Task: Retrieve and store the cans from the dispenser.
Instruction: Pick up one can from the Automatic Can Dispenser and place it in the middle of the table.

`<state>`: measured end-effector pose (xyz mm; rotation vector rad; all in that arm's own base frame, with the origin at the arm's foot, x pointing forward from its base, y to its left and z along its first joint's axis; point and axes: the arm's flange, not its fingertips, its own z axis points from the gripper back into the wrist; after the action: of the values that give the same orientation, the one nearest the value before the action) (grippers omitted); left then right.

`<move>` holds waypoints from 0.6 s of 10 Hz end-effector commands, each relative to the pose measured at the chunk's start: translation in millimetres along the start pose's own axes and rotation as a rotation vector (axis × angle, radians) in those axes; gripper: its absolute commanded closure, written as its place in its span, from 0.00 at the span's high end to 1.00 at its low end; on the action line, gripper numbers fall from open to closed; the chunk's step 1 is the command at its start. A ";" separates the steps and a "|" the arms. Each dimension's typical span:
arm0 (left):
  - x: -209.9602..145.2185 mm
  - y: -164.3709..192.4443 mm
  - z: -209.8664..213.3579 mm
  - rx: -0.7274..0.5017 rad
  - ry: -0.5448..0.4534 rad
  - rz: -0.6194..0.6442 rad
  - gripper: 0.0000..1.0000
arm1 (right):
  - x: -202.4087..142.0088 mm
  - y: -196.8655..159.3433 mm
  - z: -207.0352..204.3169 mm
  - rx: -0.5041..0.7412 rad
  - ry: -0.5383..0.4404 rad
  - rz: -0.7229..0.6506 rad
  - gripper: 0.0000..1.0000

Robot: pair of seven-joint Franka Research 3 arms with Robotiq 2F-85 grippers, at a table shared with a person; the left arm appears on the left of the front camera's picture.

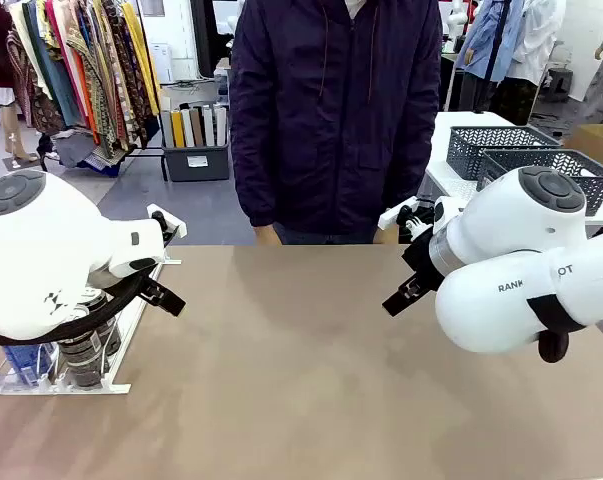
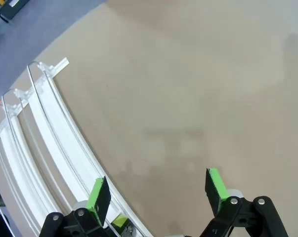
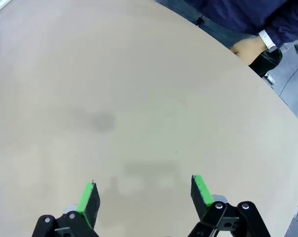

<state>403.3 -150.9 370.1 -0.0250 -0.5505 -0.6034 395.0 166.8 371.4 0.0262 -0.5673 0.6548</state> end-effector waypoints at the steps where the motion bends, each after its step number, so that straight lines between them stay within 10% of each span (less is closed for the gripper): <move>1: 0.1 0.0 0.2 0.000 0.000 0.000 1.00 | 0.0 0.0 0.0 0.000 0.000 0.000 1.00; 6: 0.1 0.0 0.2 0.000 0.000 0.000 1.00 | 0.0 0.0 0.0 0.000 0.000 0.000 1.00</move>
<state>403.3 -150.8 370.1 -0.0252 -0.5505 -0.6027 395.0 166.8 371.4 0.0260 -0.5673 0.6548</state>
